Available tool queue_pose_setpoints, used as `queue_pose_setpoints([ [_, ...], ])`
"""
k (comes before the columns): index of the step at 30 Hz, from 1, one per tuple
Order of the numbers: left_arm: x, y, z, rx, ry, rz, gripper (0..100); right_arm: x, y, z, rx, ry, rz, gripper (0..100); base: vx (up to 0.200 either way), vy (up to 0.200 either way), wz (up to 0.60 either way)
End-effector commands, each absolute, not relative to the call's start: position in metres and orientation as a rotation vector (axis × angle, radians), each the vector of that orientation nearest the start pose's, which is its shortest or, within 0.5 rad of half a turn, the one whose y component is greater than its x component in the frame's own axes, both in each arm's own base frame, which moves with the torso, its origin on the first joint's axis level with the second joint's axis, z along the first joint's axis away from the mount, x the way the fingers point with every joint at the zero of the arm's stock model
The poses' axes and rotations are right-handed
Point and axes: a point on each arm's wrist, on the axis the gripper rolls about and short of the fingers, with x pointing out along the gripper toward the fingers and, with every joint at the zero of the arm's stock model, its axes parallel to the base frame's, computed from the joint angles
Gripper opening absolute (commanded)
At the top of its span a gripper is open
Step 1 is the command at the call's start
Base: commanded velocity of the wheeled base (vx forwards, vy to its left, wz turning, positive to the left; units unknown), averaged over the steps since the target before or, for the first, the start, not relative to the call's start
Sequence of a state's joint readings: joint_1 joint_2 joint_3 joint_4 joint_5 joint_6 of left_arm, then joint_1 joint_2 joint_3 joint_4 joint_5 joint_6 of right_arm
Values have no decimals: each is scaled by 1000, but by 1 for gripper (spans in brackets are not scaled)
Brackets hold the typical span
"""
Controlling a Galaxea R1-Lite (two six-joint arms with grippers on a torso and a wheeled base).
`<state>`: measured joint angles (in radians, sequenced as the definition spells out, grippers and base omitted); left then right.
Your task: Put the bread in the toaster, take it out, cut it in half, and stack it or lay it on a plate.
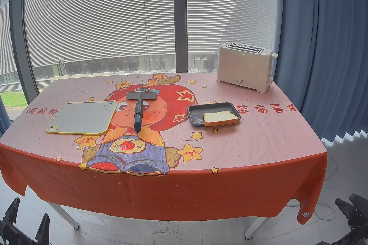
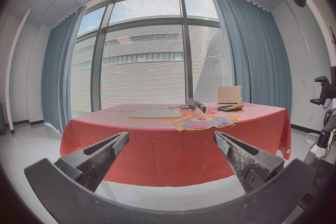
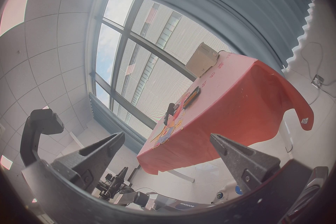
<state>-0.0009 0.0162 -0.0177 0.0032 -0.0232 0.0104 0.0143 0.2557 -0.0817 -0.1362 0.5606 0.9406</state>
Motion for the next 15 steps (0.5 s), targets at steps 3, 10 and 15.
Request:
queue_pose_setpoints([
  [3,-23,0,75,11,3,-25,100,3,12,123,933,343,515,100,0,0,0],
  [10,-23,0,75,11,3,-25,100,20,13,130,940,372,506,100,0,0,0],
  [15,-23,0,75,11,3,-25,100,30,14,135,940,396,522,100,0,0,0],
])
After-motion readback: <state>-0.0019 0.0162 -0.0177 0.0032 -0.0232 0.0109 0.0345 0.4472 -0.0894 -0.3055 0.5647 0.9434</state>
